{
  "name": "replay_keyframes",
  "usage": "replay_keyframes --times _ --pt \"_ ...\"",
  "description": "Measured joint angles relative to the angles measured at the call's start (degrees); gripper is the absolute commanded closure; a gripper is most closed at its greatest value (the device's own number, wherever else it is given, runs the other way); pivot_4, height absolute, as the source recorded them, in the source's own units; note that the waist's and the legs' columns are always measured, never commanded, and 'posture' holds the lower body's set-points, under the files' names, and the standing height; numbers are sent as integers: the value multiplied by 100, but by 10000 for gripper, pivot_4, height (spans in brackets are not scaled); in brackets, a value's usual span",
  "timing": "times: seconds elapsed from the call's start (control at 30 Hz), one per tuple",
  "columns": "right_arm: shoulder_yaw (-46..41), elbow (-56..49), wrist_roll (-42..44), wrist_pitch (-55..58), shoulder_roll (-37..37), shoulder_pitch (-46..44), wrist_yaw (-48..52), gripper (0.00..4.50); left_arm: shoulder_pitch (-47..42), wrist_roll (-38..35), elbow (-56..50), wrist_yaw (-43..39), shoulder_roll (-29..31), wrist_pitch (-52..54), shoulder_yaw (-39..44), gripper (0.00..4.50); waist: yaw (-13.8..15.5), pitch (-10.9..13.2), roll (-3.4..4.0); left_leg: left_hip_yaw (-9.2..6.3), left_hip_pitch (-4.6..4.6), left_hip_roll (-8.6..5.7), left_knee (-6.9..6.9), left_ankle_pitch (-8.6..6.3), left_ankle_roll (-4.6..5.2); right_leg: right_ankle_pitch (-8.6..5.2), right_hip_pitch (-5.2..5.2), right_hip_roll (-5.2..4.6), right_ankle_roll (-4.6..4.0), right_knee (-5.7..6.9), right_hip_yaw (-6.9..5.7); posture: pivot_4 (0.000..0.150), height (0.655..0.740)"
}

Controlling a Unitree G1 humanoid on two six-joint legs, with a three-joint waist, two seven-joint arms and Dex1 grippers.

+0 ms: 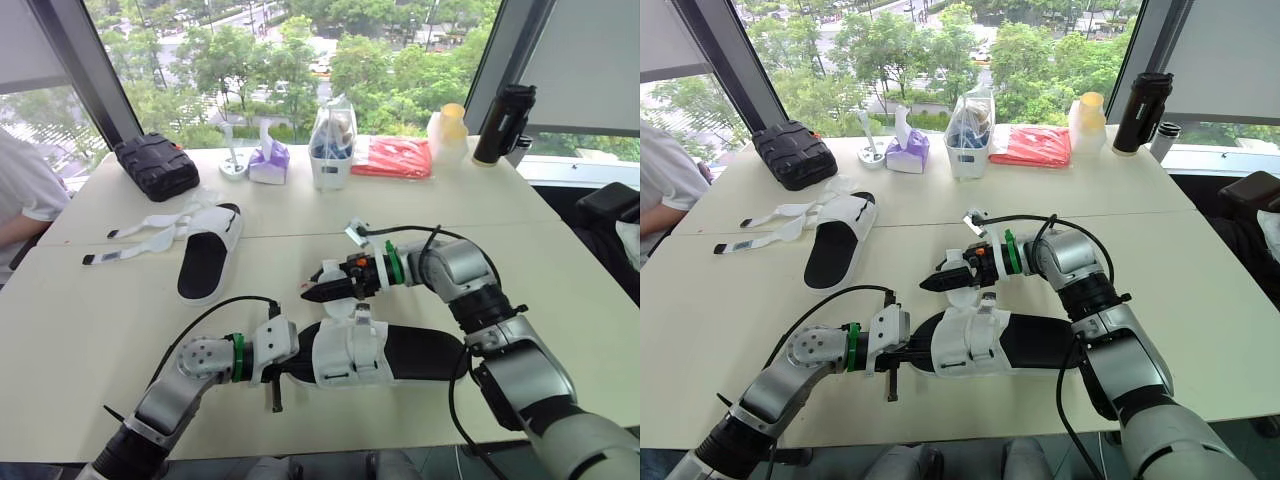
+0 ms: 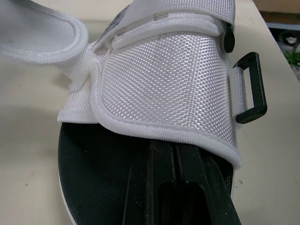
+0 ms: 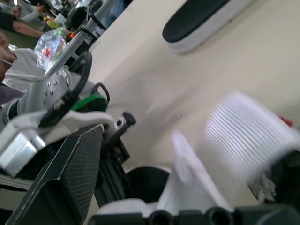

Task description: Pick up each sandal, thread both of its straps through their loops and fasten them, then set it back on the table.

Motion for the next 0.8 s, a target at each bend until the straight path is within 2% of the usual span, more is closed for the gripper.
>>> replay_keyframes --times 0.2,0.4,0.5,0.73,0.8 --pt "-206 431 10 -42 150 -479 12 608 -2 0 1 1 0 -5 0 45000 1 0 1 -1 0 0 0 0 0 0 0 0 0 1 0 1500 7400" --pt "-226 762 4 -83 172 -569 74 608 -1 0 2 1 -1 -9 0 45000 -2 1 2 -1 0 -2 0 0 0 0 -1 0 0 1 0 1500 7400" --pt "-251 836 4 -108 202 -672 105 9155 -1 0 3 2 -2 -11 0 45000 -1 1 2 -1 0 -2 0 0 0 0 -1 0 0 2 0 1500 7400" --pt "-437 876 14 -105 219 -825 153 43477 3 6 3 5 -8 -18 -1 45000 1 1 2 -1 0 -2 0 0 -1 0 -1 0 -1 2 0 1500 7400" --pt "-455 857 33 -53 213 -825 184 44352 7 9 4 8 -9 -30 0 45000 1 1 2 -1 0 -2 0 0 0 0 -1 0 0 1 0 1500 7400"
